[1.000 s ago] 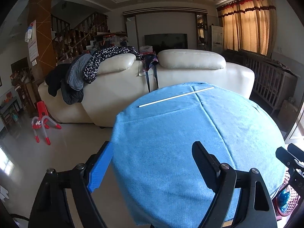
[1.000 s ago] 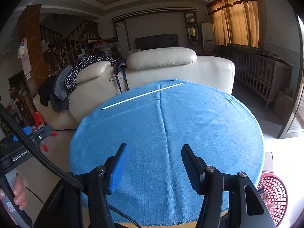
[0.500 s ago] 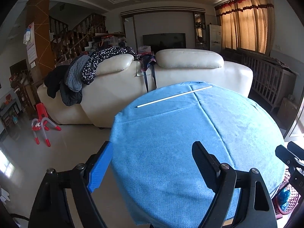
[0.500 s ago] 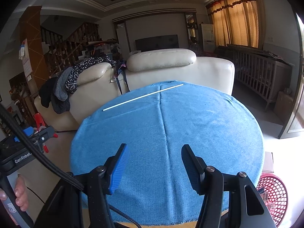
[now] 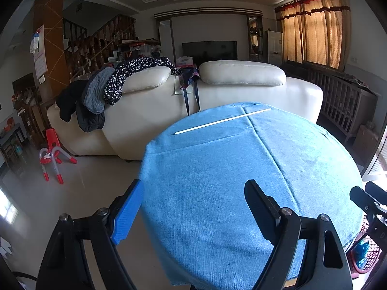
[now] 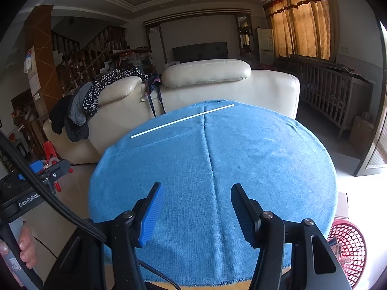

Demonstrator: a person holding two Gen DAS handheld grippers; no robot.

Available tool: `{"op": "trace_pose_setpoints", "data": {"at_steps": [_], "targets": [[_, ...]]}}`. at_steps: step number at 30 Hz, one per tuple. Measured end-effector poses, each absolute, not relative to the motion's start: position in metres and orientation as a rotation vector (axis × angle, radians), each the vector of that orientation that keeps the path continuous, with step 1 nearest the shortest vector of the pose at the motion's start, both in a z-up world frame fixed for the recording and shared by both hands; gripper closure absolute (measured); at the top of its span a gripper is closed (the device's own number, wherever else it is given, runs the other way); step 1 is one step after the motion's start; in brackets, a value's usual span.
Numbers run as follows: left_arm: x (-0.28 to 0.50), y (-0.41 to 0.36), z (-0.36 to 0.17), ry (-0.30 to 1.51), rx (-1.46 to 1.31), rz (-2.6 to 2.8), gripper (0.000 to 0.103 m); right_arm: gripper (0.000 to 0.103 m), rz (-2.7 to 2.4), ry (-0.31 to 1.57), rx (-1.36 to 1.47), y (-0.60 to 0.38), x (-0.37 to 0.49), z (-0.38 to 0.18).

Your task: Collect trash

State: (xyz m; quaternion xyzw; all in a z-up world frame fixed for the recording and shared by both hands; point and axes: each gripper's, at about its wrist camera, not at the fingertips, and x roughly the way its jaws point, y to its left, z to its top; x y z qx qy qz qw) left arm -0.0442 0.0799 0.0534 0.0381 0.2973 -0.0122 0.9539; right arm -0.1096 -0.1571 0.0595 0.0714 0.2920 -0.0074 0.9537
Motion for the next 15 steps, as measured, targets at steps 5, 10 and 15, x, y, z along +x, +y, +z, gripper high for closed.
{"op": "trace_pose_setpoints", "data": {"at_steps": [5,10,15], "targets": [[-0.0453,0.0808,0.0531,0.602,0.075,-0.025,0.018,0.042,-0.017,0.592,0.143,-0.1565,-0.1104,0.0595],[-0.0465,0.0812,0.0540,0.599,0.074,-0.027,0.018,0.042,-0.015,0.593,0.142,-0.1563,-0.1103,0.0596],[-0.0467,0.0815,0.0546,0.598,0.074,-0.025,0.018,0.042,-0.015,0.595,0.142,-0.1561,-0.1107,0.0599]]}}
